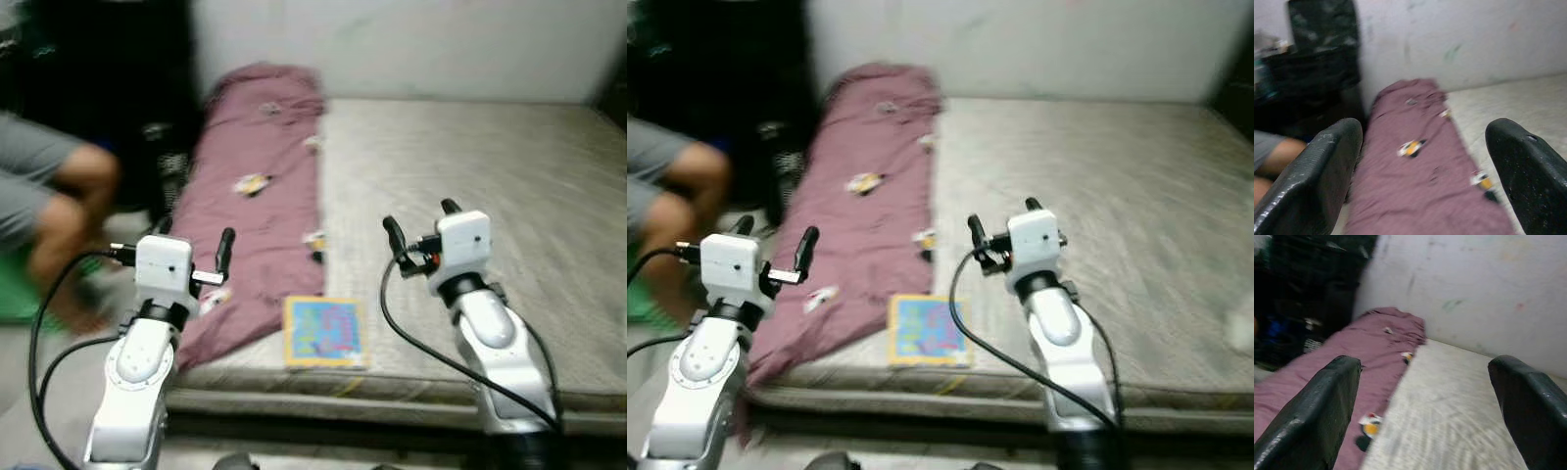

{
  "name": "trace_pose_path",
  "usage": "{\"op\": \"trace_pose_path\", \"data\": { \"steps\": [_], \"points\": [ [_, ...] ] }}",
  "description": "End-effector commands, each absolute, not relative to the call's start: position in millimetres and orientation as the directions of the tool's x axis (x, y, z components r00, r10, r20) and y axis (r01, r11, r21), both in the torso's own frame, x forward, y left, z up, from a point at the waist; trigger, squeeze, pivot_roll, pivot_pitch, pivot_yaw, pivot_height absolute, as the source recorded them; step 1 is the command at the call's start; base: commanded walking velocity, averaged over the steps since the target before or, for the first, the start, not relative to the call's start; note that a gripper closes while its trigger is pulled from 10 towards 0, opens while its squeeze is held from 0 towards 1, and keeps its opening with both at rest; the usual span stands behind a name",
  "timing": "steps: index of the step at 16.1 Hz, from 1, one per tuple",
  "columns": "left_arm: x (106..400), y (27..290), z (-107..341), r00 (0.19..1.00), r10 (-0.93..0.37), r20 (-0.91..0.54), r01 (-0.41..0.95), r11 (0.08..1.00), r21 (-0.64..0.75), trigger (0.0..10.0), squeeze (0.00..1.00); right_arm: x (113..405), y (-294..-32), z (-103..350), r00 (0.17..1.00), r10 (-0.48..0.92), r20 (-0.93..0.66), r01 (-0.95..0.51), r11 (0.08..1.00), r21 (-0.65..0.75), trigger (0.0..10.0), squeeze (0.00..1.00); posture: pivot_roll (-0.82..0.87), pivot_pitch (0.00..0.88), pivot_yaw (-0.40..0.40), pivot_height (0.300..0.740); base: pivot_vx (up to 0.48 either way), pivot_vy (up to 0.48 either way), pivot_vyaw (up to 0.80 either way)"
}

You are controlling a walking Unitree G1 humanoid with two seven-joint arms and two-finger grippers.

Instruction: Clean up the room

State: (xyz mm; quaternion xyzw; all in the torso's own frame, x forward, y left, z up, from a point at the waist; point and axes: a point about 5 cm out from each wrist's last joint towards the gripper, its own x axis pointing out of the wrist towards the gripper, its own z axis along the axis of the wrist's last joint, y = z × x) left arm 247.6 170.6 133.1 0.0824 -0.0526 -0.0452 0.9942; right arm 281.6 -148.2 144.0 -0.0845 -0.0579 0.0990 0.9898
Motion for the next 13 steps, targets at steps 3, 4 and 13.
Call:
{"op": "trace_pose_path", "data": {
  "steps": [3,4,13],
  "points": [
    [247.9,169.7,129.6,0.991,-0.108,0.075,0.094,0.982,0.163,10.0,0.00,284.5,-155.6,139.6,0.988,0.130,0.088,-0.118,0.984,-0.131,10.0,0.00,0.00,0.000,0.023,0.740,0.000,0.000,0.00],
    [249.1,168.7,131.2,0.990,-0.111,0.083,0.097,0.982,0.164,10.0,0.00,285.2,-157.1,138.9,0.990,0.116,0.085,-0.106,0.987,-0.121,10.0,0.00,0.00,0.000,0.015,0.740,0.000,0.000,0.00],
    [251.1,167.2,133.5,0.989,-0.110,0.098,0.095,0.984,0.149,10.0,0.00,289.4,-155.6,140.3,0.989,0.110,0.099,-0.096,0.986,-0.134,10.0,0.00,0.00,0.000,0.006,0.740,0.000,-0.286,0.00]
  ]
}}
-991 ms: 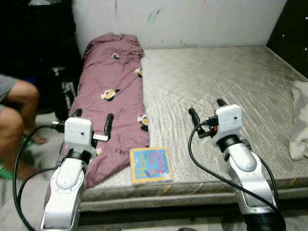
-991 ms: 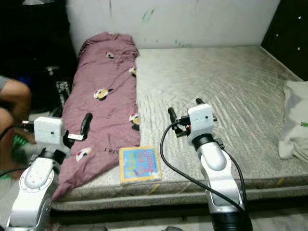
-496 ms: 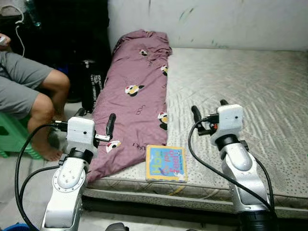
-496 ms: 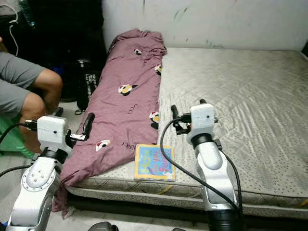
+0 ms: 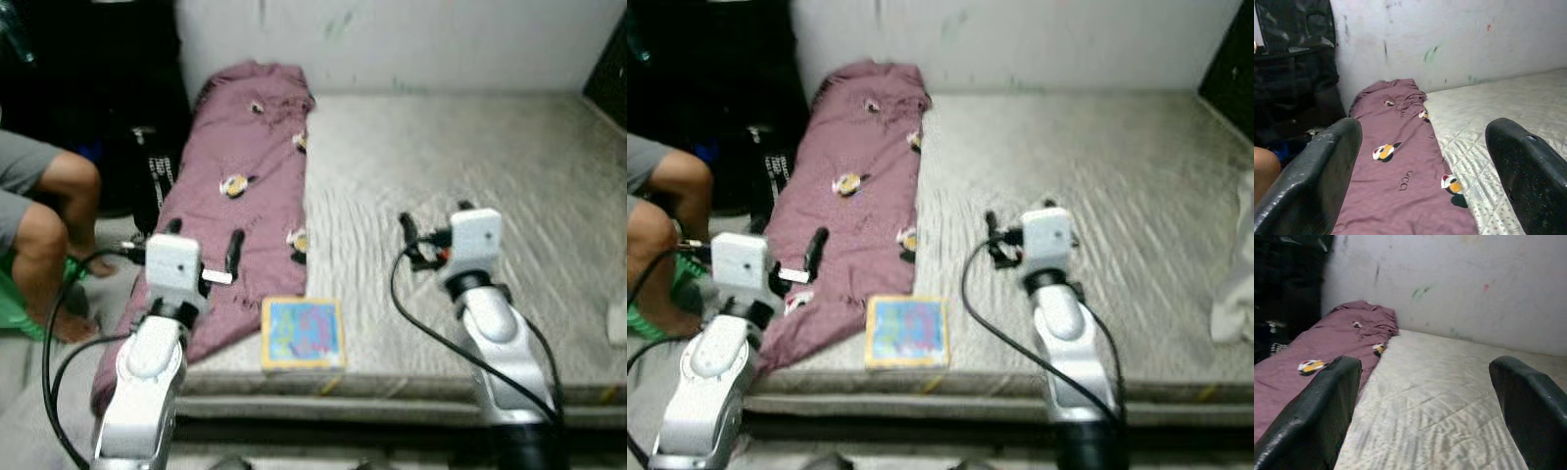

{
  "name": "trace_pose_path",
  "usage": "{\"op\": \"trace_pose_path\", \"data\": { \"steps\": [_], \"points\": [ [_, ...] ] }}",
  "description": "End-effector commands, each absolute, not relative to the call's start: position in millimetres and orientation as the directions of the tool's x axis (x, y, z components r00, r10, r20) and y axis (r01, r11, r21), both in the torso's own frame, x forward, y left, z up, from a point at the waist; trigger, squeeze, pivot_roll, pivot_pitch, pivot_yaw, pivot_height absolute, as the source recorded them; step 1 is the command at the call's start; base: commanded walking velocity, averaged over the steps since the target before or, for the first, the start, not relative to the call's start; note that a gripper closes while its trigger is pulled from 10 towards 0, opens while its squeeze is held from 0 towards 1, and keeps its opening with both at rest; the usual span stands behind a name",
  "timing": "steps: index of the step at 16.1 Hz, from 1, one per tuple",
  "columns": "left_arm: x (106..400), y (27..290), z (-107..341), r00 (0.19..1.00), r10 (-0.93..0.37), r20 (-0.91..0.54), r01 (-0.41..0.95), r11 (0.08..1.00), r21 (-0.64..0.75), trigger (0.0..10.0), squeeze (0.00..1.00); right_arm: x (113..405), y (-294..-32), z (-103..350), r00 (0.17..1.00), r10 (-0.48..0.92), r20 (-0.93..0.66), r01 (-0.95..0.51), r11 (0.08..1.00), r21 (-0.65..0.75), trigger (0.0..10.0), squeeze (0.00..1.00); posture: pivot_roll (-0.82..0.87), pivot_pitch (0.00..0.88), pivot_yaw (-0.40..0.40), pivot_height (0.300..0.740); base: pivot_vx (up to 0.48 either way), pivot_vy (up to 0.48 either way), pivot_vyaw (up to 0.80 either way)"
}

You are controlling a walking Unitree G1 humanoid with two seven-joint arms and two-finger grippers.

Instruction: Clean up the room

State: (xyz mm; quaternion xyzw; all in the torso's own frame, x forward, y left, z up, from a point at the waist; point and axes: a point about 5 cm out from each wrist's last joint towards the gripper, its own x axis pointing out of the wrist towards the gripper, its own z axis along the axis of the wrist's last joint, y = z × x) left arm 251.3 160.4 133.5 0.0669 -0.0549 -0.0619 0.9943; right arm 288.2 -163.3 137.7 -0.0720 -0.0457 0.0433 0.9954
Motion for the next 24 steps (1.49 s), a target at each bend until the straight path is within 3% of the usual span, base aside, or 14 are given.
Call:
{"op": "trace_pose_path", "data": {
  "steps": [1,10,15,20,24],
  "points": [
    [250.9,167.4,133.4,0.989,-0.108,0.098,0.092,0.985,0.149,10.0,0.00,289.4,-154.4,139.3,0.989,0.114,0.097,-0.101,0.987,-0.128,10.0,0.00,0.01,0.000,0.007,0.740,0.000,-0.319,0.00],
    [252.4,167.4,133.8,0.989,-0.110,0.102,0.094,0.984,0.148,10.0,0.00,291.1,-153.0,137.4,0.988,0.122,0.095,-0.110,0.986,-0.124,10.0,0.00,0.01,0.000,0.003,0.740,0.000,-0.320,0.00],
    [256.0,173.9,132.2,0.993,-0.039,0.116,0.024,0.991,0.130,10.0,0.00,292.3,-152.2,135.7,0.987,0.127,0.102,-0.116,0.987,-0.110,10.0,0.00,0.02,0.000,0.004,0.740,0.000,0.000,0.00],
    [241.0,191.2,125.0,0.985,0.131,0.113,-0.145,0.982,0.123,10.0,0.00,310.5,-120.5,132.8,0.954,0.291,0.066,-0.282,0.952,-0.120,10.0,0.00,0.14,0.000,-0.126,0.740,0.000,0.000,0.00],
    [239.5,182.0,120.5,0.987,0.118,0.109,-0.130,0.985,0.111,10.0,0.00,309.2,-121.0,124.8,0.958,0.282,0.042,-0.275,0.952,-0.135,10.0,0.00,0.13,0.000,-0.113,0.740,0.000,0.000,0.00]
  ]
}}
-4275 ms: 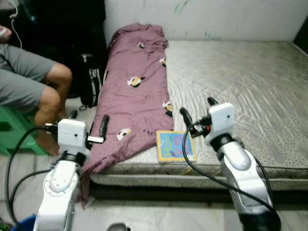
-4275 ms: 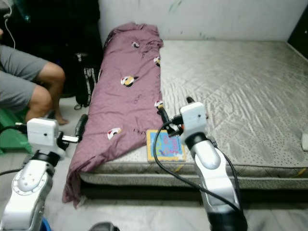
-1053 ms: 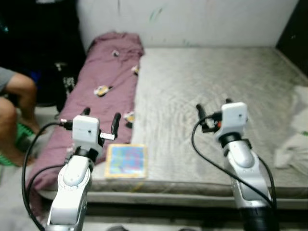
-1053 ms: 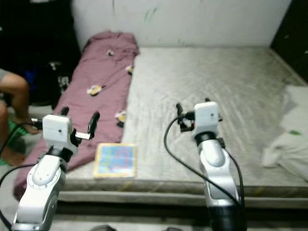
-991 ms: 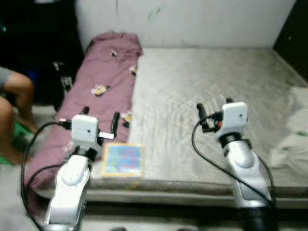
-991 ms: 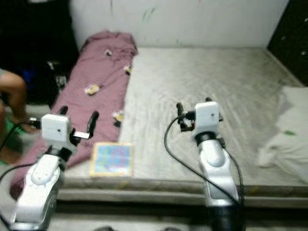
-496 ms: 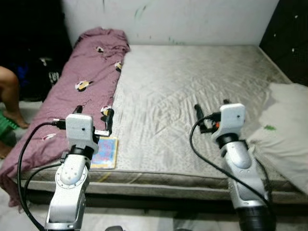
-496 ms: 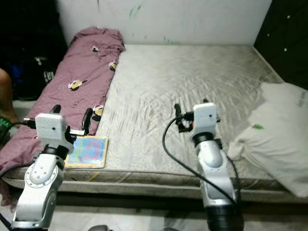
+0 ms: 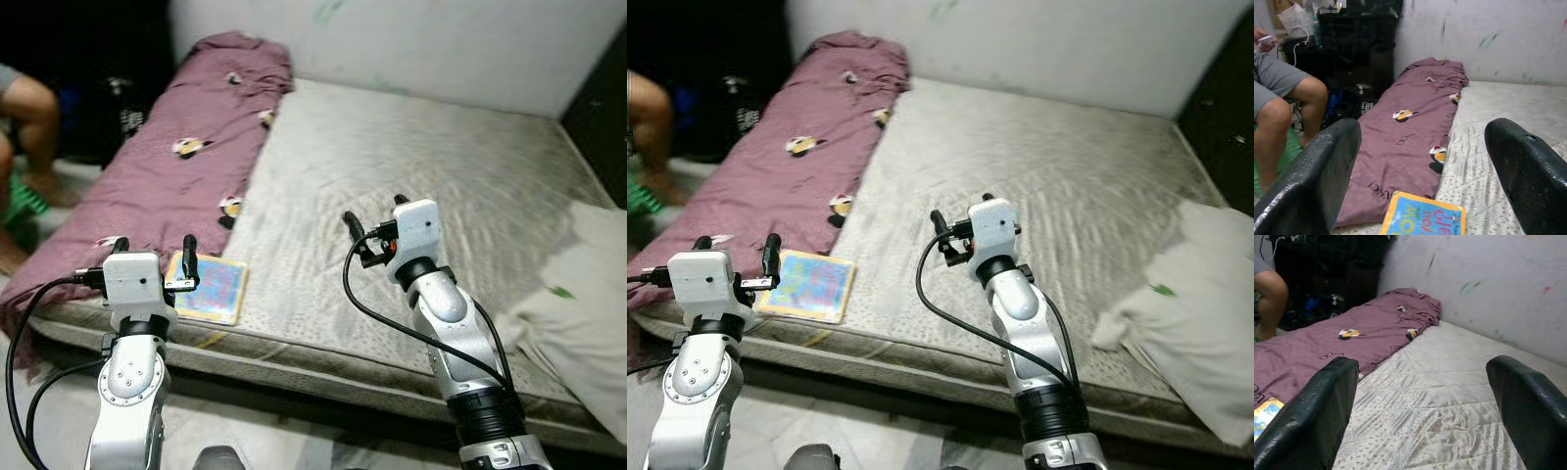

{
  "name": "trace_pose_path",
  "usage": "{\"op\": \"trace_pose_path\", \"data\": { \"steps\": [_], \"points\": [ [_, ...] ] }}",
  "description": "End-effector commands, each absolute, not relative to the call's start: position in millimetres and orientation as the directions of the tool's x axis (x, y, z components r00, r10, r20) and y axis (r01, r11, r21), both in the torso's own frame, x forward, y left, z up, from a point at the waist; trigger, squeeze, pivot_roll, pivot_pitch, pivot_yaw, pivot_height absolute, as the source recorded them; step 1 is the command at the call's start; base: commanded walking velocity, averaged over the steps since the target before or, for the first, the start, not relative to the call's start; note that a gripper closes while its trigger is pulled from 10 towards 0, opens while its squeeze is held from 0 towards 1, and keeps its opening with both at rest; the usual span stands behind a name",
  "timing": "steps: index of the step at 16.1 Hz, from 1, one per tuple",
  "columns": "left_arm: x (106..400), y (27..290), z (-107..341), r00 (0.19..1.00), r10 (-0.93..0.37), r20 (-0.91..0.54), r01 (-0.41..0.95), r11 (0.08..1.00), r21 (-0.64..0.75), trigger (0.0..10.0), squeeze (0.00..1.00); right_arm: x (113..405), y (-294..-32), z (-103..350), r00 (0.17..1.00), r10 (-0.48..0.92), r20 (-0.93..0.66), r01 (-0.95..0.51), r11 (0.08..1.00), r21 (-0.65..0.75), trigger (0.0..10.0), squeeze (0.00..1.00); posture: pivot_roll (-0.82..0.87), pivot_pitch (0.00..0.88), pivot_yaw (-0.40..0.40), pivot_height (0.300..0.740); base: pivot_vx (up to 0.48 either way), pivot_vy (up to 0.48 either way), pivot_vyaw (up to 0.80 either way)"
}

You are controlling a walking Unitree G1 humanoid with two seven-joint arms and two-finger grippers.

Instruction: Clean up the room

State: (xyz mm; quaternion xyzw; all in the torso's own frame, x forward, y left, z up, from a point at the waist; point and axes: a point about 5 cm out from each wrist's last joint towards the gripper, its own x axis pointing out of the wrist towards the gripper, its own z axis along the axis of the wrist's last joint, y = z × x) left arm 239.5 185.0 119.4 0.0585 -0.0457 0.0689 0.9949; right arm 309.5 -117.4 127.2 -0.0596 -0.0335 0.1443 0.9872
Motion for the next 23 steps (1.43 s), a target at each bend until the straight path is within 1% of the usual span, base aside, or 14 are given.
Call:
{"op": "trace_pose_path", "data": {
  "steps": [1,4,5,6,8,9,10,11,13,15,17,18,20,23],
  "points": [
    [239.9,182.2,121.5,0.985,0.131,0.113,-0.143,0.984,0.110,10.0,0.00,306.5,-123.4,123.2,0.966,0.255,0.039,-0.246,0.957,-0.150,10.0,0.00,0.12,0.000,-0.100,0.740,0.000,0.000,0.00],
    [236.5,180.7,117.0,0.988,0.109,0.106,-0.123,0.984,0.131,10.0,0.00,296.5,-124.9,108.5,0.967,0.253,0.022,-0.248,0.960,-0.127,10.0,0.00,0.12,0.000,-0.101,0.740,0.000,0.000,0.00],
    [241.4,183.9,114.2,0.989,0.115,0.093,-0.127,0.982,0.136,10.0,0.00,301.3,-126.7,106.6,0.973,0.229,0.017,-0.225,0.966,-0.127,10.0,0.00,0.12,0.000,-0.111,0.740,0.000,0.000,0.00],
    [249.4,186.7,113.8,0.987,0.138,0.075,-0.146,0.984,0.099,10.0,0.00,305.2,-128.2,109.0,0.969,0.247,0.009,-0.243,0.957,-0.161,10.0,0.00,0.10,0.000,-0.128,0.740,0.000,0.000,0.00],
    [256.5,182.1,122.9,0.991,0.116,0.072,-0.121,0.990,0.075,10.0,0.00,308.6,-133.8,122.5,0.967,0.249,0.047,-0.239,0.958,-0.157,10.0,0.00,0.10,0.000,-0.125,0.740,0.000,0.000,0.00],
    [259.7,178.7,128.6,0.993,0.086,0.083,-0.091,0.993,0.069,10.0,0.00,313.3,-133.7,129.4,0.967,0.249,0.052,-0.238,0.957,-0.163,10.0,0.00,0.09,0.000,-0.117,0.740,0.000,0.000,0.00],
    [256.1,180.0,115.5,0.996,0.056,0.065,-0.057,0.998,0.017,10.0,0.00,314.4,-129.2,126.5,0.971,0.229,0.061,-0.218,0.964,-0.152,10.0,0.00,0.06,0.000,-0.103,0.740,0.000,0.000,0.00],
    [255.4,184.7,109.8,0.992,0.117,0.038,-0.118,0.993,0.017,10.0,0.00,312.7,-128.3,127.5,0.979,0.195,0.065,-0.184,0.972,-0.148,10.0,0.00,0.04,0.000,-0.080,0.740,0.000,0.000,0.00],
    [256.3,183.3,113.8,0.995,0.095,0.043,-0.097,0.995,0.029,10.0,0.00,297.5,-124.4,132.8,0.964,0.240,0.118,-0.222,0.963,-0.151,10.0,0.00,0.05,0.000,-0.055,0.740,0.000,0.000,0.00],
    [261.7,191.5,115.5,0.991,0.125,0.048,-0.128,0.991,0.048,10.0,0.00,294.5,-126.1,124.1,0.975,0.211,0.064,-0.207,0.977,-0.056,10.0,0.00,0.03,0.000,-0.042,0.740,0.000,0.000,0.00],
    [264.5,192.4,114.0,0.993,0.108,0.048,-0.111,0.992,0.056,10.0,0.00,293.2,-129.6,124.8,0.979,0.188,0.084,-0.181,0.980,-0.081,10.0,0.00,0.01,0.000,-0.022,0.740,0.000,0.000,0.00],
    [264.5,187.4,114.5,0.995,0.085,0.042,-0.087,0.995,0.050,10.0,0.00,289.7,-134.1,127.3,0.983,0.161,0.089,-0.155,0.986,-0.067,10.0,0.00,0.00,0.000,-0.008,0.740,0.000,0.000,0.00],
    [262.3,175.1,113.5,0.999,0.010,0.032,-0.011,0.999,0.039,10.0,0.00,283.5,-137.4,125.2,0.983,0.165,0.084,-0.161,0.985,-0.055,10.0,0.00,-0.01,0.000,0.001,0.740,0.000,0.000,0.00],
    [253.1,167.8,106.6,1.000,-0.011,0.006,0.011,0.999,0.040,10.0,0.00,274.0,-136.9,119.1,0.981,0.185,0.053,-0.178,0.978,-0.104,10.0,0.00,-0.01,0.000,-0.006,0.740,0.000,0.000,0.00]
  ]
}}
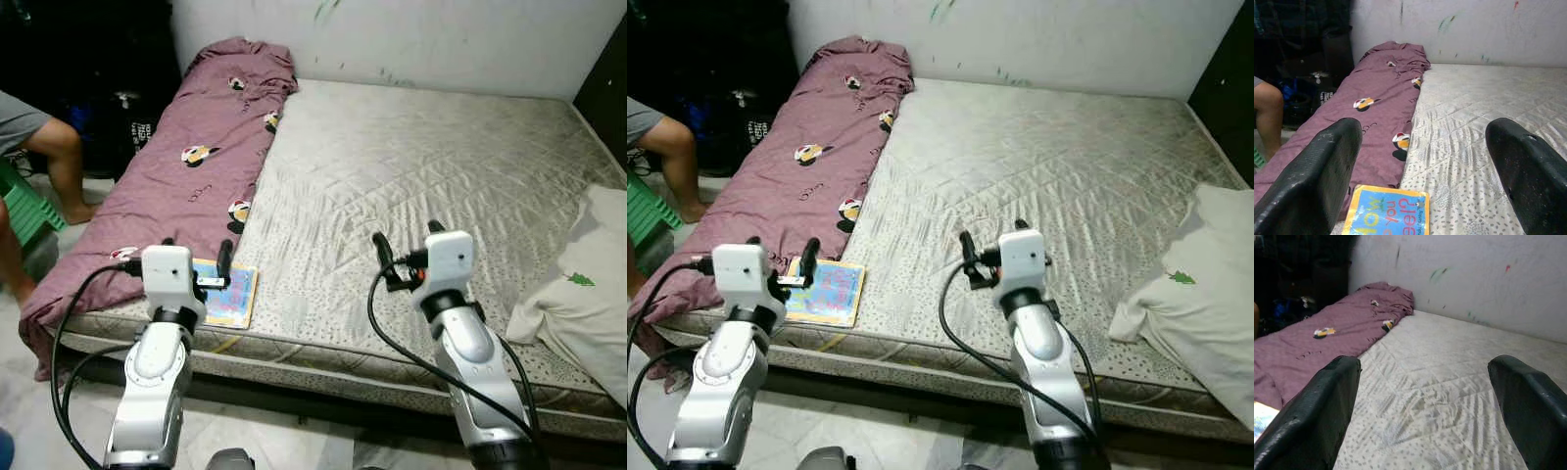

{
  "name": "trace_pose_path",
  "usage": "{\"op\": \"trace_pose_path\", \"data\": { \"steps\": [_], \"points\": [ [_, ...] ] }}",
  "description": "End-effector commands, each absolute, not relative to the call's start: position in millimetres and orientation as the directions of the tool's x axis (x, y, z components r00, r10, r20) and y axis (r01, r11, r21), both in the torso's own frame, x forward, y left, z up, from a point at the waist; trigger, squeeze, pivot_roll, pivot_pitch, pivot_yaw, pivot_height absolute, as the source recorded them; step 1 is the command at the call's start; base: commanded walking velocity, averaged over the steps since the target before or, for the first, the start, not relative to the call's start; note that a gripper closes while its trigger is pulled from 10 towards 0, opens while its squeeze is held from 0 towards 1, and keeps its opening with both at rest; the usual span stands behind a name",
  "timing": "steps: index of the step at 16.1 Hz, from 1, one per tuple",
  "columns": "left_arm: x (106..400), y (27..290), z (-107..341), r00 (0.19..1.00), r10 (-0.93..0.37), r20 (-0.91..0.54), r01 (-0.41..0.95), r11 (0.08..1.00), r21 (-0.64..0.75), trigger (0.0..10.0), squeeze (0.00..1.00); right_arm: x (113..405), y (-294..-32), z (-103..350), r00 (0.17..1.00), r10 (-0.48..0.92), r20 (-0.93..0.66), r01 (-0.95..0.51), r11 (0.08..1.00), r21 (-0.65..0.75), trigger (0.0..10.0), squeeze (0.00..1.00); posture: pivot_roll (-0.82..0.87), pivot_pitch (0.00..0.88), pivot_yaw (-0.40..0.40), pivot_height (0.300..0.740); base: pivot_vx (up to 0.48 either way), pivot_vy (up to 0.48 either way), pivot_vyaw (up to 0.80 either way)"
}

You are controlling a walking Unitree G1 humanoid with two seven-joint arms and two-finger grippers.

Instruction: Clean up the room

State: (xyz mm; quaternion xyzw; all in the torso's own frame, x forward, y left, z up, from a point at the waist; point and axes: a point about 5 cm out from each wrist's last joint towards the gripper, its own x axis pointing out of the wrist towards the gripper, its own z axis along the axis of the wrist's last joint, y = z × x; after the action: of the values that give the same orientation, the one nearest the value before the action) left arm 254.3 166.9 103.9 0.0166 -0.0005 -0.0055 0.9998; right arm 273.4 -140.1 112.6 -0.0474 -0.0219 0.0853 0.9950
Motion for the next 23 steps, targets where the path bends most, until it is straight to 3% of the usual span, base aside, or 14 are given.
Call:
{"op": "trace_pose_path", "data": {
  "steps": [1,6,17,23],
  "points": [
    [252.1,167.2,105.9,1.000,-0.014,0.003,0.014,0.999,0.038,10.0,0.00,273.9,-136.3,117.6,0.982,0.182,0.043,-0.177,0.979,-0.098,10.0,0.00,-0.01,0.000,-0.006,0.740,0.000,0.000,0.00],
    [247.0,164.5,95.6,1.000,0.004,-0.028,-0.003,0.999,0.043,10.0,0.00,274.7,-139.5,109.9,0.994,0.106,0.017,-0.106,0.994,-0.011,10.0,0.00,0.00,0.000,0.018,0.740,0.000,0.000,0.00],
    [254.9,150.6,107.8,0.997,-0.078,0.008,0.079,0.997,-0.006,10.0,0.00,277.8,-144.6,115.3,0.993,0.114,0.032,-0.112,0.991,-0.070,10.0,0.00,-0.01,0.000,0.001,0.740,0.000,0.000,-0.07],
    [255.4,151.4,108.6,0.996,-0.083,0.009,0.083,0.997,-0.003,10.0,0.00,278.5,-144.2,114.8,0.993,0.114,0.027,-0.112,0.991,-0.079,10.0,0.00,-0.01,0.000,0.000,0.740,0.000,-0.207,0.00]
  ]
}}
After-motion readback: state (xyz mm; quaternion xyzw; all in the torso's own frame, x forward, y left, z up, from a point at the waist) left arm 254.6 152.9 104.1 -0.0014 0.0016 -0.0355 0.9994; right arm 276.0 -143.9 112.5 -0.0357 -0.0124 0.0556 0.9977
